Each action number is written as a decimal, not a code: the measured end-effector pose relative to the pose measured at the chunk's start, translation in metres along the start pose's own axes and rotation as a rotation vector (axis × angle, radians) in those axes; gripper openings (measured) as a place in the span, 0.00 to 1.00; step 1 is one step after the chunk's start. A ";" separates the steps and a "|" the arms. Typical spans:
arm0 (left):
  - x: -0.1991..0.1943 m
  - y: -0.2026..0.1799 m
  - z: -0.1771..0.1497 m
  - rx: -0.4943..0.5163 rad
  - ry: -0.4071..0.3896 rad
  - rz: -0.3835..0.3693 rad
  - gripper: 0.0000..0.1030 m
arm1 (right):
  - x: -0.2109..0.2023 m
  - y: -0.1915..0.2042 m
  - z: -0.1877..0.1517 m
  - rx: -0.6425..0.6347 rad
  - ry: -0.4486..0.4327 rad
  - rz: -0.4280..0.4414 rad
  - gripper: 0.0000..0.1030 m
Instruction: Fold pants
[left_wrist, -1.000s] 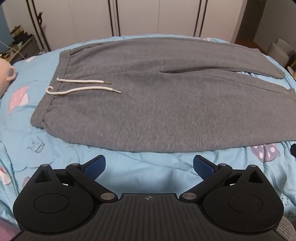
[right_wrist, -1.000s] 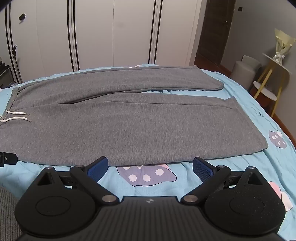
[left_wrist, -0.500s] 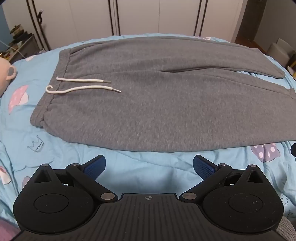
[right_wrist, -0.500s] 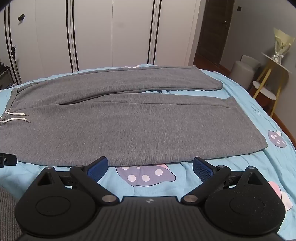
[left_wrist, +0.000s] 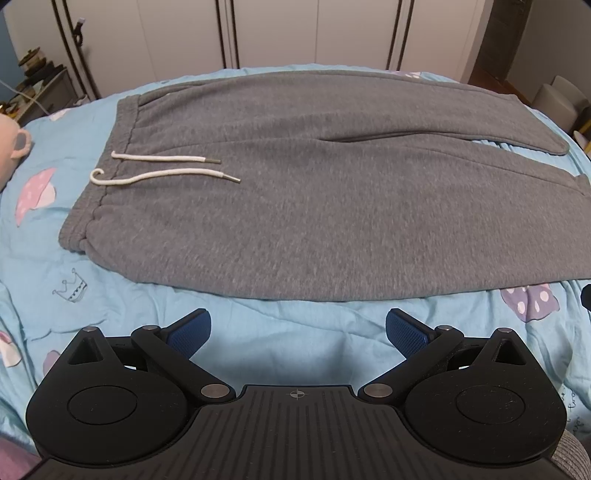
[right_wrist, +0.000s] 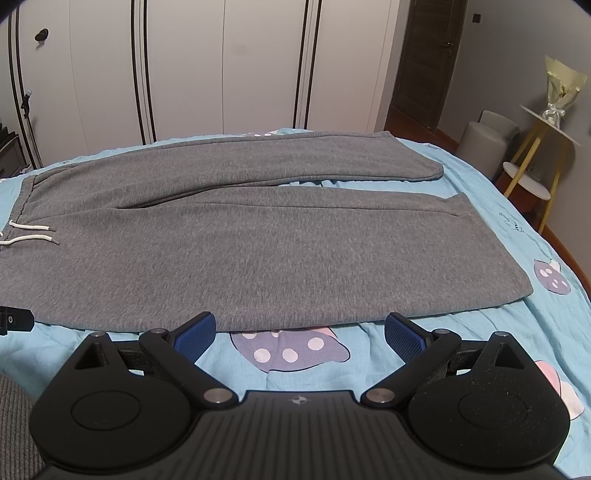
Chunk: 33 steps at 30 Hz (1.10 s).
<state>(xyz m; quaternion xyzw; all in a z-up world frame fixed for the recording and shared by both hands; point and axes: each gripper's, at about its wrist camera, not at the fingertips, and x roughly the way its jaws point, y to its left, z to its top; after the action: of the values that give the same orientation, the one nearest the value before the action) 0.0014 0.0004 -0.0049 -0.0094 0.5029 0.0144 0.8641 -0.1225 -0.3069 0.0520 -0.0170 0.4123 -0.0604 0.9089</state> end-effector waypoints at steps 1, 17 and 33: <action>0.000 0.000 -0.001 0.001 -0.001 0.001 1.00 | 0.000 0.000 0.000 0.000 0.000 0.001 0.95; 0.001 -0.002 -0.001 0.009 0.004 0.000 1.00 | 0.000 -0.001 0.000 0.005 -0.003 0.000 0.95; 0.002 -0.004 0.000 0.022 0.018 0.004 1.00 | 0.001 -0.001 0.000 0.011 0.000 0.000 0.95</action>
<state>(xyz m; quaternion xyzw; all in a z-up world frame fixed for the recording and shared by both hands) 0.0024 -0.0035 -0.0071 0.0010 0.5109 0.0105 0.8596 -0.1225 -0.3084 0.0512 -0.0120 0.4121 -0.0626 0.9089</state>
